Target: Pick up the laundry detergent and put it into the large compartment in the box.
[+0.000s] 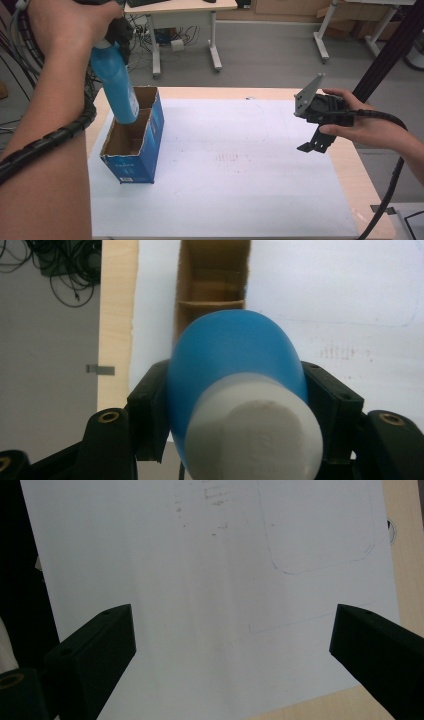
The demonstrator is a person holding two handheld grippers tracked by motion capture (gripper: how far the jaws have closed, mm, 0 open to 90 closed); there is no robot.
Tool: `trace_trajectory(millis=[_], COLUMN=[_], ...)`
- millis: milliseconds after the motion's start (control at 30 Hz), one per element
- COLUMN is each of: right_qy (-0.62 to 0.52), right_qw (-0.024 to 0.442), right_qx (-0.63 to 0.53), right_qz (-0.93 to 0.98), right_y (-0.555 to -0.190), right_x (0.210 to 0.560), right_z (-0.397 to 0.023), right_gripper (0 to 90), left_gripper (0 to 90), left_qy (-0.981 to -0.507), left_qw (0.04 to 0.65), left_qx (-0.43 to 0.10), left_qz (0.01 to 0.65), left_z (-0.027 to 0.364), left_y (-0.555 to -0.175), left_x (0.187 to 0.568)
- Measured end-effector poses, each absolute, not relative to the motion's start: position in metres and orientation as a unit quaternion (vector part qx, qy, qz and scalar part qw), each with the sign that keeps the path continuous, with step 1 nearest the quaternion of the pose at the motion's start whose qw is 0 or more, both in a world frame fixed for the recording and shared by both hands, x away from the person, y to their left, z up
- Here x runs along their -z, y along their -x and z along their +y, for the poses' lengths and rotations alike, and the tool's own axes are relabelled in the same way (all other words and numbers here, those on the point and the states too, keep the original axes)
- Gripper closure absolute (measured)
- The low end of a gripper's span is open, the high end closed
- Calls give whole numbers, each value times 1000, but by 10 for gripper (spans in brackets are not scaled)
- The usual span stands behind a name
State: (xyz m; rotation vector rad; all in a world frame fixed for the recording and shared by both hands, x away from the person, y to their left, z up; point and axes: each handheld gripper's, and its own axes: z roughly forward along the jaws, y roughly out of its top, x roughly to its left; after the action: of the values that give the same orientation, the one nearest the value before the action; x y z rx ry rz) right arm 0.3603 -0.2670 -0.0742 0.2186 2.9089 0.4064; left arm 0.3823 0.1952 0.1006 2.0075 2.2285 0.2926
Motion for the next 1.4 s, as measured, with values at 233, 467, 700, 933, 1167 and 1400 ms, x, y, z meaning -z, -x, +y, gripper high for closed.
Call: trace_trajectory(millis=[233,467,700,933,1167,1400], right_qy=[-76,-74,-74,-75,-75,-78], right_qw=[101,100,99,98,98,99], right_qx=[-134,-132,-132,-131,-131,-136], right_qz=[983,983,983,984,984,983], right_y=[-360,-361,-362,-362,-362,-359], right_x=[72,73,73,74,75,75], right_z=[-264,-261,-261,-260,-260,-263], right_gripper=[47,47,47,47,47,47], left_gripper=[372,372,372,372,372,372], left_qy=[-660,-662,-663,-678,-686,-695], left_qw=[60,54,56,43,43,36], left_qx=[-96,-90,-77,-82,-80,-79], left_qz=[742,742,743,729,722,713], left_z=[209,215,224,221,222,216], left_y=[-386,-392,-396,-400,-402,-405], left_x=[-84,-62,-37,-13,6,25])
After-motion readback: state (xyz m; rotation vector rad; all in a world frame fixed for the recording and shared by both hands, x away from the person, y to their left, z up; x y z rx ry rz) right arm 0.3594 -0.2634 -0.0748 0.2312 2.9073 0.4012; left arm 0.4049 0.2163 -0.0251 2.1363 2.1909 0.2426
